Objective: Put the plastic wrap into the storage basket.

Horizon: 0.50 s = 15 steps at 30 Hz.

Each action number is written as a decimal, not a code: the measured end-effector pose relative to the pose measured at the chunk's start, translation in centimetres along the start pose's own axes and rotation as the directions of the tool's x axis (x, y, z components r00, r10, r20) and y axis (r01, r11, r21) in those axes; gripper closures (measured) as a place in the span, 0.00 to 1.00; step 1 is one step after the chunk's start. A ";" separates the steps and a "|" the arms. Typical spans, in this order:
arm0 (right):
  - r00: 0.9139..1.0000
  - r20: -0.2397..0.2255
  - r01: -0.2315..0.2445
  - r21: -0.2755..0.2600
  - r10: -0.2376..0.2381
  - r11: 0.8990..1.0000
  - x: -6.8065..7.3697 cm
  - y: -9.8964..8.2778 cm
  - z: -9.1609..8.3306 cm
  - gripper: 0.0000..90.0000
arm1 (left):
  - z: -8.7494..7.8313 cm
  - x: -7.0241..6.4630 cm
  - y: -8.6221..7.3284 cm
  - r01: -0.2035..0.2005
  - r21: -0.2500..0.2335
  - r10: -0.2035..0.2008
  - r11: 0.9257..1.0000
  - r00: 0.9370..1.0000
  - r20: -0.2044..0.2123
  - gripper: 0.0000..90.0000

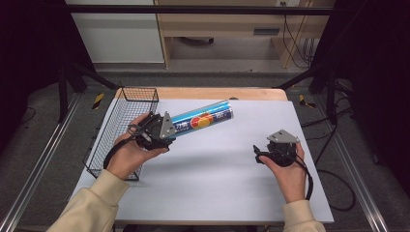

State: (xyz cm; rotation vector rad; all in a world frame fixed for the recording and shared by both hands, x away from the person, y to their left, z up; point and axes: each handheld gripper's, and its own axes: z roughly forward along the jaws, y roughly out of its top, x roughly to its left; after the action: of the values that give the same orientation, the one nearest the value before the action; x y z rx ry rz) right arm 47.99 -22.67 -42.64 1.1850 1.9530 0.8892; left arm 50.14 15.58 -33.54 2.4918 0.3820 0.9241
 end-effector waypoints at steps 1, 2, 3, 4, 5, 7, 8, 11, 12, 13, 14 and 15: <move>1.000 0.005 -0.023 0.005 0.023 1.000 0.1 -0.7 0.1 0.13 | -0.2 0.2 0.0 0.001 0.011 -0.001 1.000 1.000 -0.001 0.33; 1.000 0.003 -0.028 0.009 0.027 1.000 0.2 -0.9 0.2 0.12 | -0.4 0.3 0.0 0.004 0.017 -0.004 1.000 1.000 -0.010 0.33; 1.000 0.004 -0.025 0.013 0.025 1.000 0.2 -1.0 0.2 0.12 | -0.5 0.4 -0.1 0.011 0.016 -0.011 1.000 1.000 -0.010 0.33; 0.999 0.012 -0.034 0.017 0.034 0.999 0.3 -1.1 0.2 0.11 | -0.6 0.5 -0.1 0.013 0.018 -0.013 1.000 1.000 -0.016 0.33; 0.998 0.036 -0.044 0.019 0.043 0.999 0.3 -1.1 0.2 0.11 | -0.7 0.6 -0.1 0.021 0.016 -0.021 1.000 1.000 -0.017 0.33; 0.997 0.053 -0.054 0.003 0.054 0.999 0.4 -1.2 0.1 0.11 | -0.9 0.8 -0.3 0.036 0.018 -0.036 0.999 0.999 -0.021 0.33; 0.997 0.060 -0.055 -0.006 0.055 0.998 0.4 -1.2 0.1 0.11 | -1.0 0.9 -0.4 0.043 0.018 -0.042 0.999 0.999 -0.021 0.33; 0.993 0.098 -0.059 -0.012 0.060 0.998 0.3 -1.3 0.3 0.10 | -1.1 1.3 -0.6 0.047 0.025 -0.046 0.999 0.999 -0.025 0.33; 0.993 0.104 -0.055 -0.012 0.056 0.998 0.3 -1.4 0.3 0.10 | -1.1 1.4 -0.7 0.052 0.024 -0.051 0.998 0.998 -0.027 0.33; 0.991 0.110 -0.071 -0.022 0.073 0.997 0.3 -1.5 0.3 0.10 | -1.1 1.6 -0.8 0.051 0.025 -0.050 0.998 0.998 -0.030 0.33; 0.990 0.112 -0.085 -0.025 0.088 0.996 0.3 -1.6 0.2 0.10 | -1.2 1.8 -0.8 0.052 0.025 -0.051 0.998 0.998 -0.032 0.33; 0.988 0.118 -0.100 -0.034 0.103 0.994 0.2 -1.6 0.2 0.10 | -1.2 1.9 -0.9 0.060 0.021 -0.060 0.998 0.998 -0.032 0.33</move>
State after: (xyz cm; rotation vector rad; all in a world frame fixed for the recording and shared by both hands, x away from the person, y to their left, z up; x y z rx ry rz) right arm 47.31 -23.00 -44.12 1.3007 1.7926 0.8734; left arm 50.65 17.45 -32.17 2.4744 0.4771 0.9404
